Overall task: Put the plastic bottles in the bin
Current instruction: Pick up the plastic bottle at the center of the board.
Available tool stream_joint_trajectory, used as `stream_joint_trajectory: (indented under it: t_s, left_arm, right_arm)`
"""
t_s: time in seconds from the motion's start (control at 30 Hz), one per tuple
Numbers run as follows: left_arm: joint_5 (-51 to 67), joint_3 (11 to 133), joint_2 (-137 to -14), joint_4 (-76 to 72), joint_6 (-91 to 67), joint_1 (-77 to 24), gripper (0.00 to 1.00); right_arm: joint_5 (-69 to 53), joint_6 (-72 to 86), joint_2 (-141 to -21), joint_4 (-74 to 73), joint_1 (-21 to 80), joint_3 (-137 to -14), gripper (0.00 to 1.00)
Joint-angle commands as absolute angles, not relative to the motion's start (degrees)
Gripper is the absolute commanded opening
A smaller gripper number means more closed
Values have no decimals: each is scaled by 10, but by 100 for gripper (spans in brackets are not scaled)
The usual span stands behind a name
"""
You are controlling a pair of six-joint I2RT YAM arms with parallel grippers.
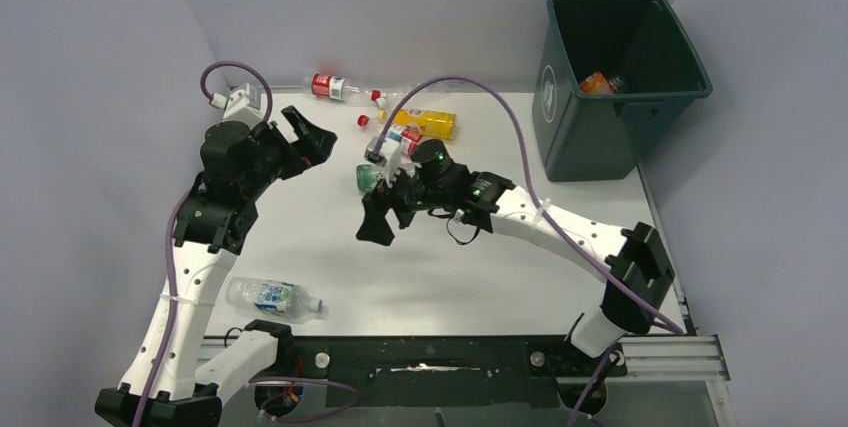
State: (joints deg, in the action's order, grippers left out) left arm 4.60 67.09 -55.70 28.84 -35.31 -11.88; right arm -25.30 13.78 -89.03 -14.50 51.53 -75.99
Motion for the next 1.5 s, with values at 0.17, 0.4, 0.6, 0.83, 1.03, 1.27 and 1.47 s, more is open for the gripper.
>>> stream_joint_trajectory:
  t_s: [0.17,0.4,0.6,0.83,1.03,1.27,1.47]
  left_arm:
    - [48,680,-536,267,-348,-114,93]
    - [46,684,-531,274,-347,-113,93]
    - [46,689,-529,278,-346,-112,93]
    - [47,690,-530,278,-347,-110,93]
    - [48,690,-532,276,-346,-109,93]
    - [46,687,-533,272,-346,-106,93]
    - [40,693,-541,264,-349,-105,93]
  right_arm:
    - [-302,131,-969,-75,587,-779,93]
    - [-322,119,-1033,-67,624,-797,91]
    - [-344,115,-1083,-57,637,-813,89]
    - [-362,102,-1140,-74,646,-854,87]
    - [-382,98,-1186,-84,650,-896,85]
    - [-391,96,-1230,-93,665,-932,83]
    - [-396,93,-1257,-109,670,-949,83]
